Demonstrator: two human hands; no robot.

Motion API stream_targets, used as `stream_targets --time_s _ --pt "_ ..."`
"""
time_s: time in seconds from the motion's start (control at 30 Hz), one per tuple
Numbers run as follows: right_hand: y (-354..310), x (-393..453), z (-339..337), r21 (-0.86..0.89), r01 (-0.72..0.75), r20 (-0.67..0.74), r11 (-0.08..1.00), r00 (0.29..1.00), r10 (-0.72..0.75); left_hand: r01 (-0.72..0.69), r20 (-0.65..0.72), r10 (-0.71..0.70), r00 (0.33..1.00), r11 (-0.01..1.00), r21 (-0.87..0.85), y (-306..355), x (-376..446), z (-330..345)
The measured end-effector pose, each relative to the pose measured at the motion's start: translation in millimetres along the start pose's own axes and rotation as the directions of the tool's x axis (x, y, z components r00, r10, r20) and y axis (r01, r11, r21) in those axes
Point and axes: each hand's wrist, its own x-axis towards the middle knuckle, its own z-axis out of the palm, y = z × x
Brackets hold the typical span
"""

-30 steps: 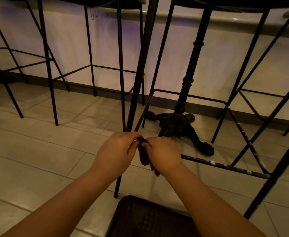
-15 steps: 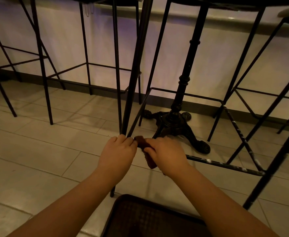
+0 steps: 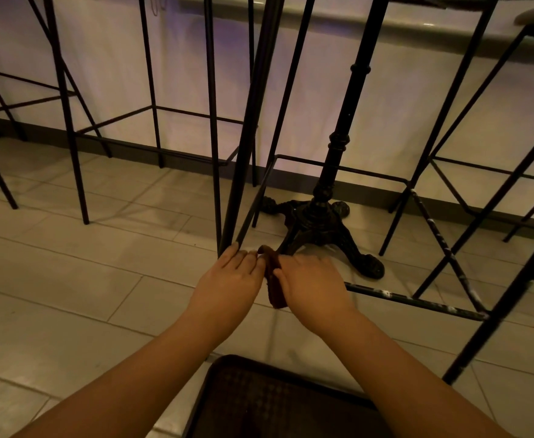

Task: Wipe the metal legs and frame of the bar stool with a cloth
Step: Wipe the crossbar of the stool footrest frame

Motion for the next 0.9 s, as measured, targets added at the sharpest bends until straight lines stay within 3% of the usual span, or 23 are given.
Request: stream_targets --time_s 0.17,0.4,0.5,0.63,0.9 --pt "0.7 -7.7 -5.1 -0.043 0.0 -0.017 0.999 1.0 -0.001 0.028 0.027 -0.027 0.999 0.999 -0.046 4.3 -5.7 3.1" --pt "-4.0 9.9 -10.0 -0.101 -0.172 0.121 0.98 0.975 0.184 0.104 0.069 -0.099 0.993 0.992 -0.066 11.6 -13.5 8.0" --pt "-2.8 0.6 -7.4 -0.006 -0.242 0.07 0.97 0.968 0.242 0.112 0.088 -0.106 0.99 0.991 -0.073 11.4 -13.7 7.7" --pt "-2.3 -19.6 -4.0 -0.052 -0.117 -0.062 0.992 0.992 0.113 0.082 0.084 -0.076 0.994 0.994 -0.07 8.1 -6.4 2.6" --pt "8.2 -10.1 -10.4 -0.177 -0.087 0.068 0.98 0.993 0.101 0.114 0.144 -0.101 0.984 0.989 -0.089 2.9 6.2 6.4"
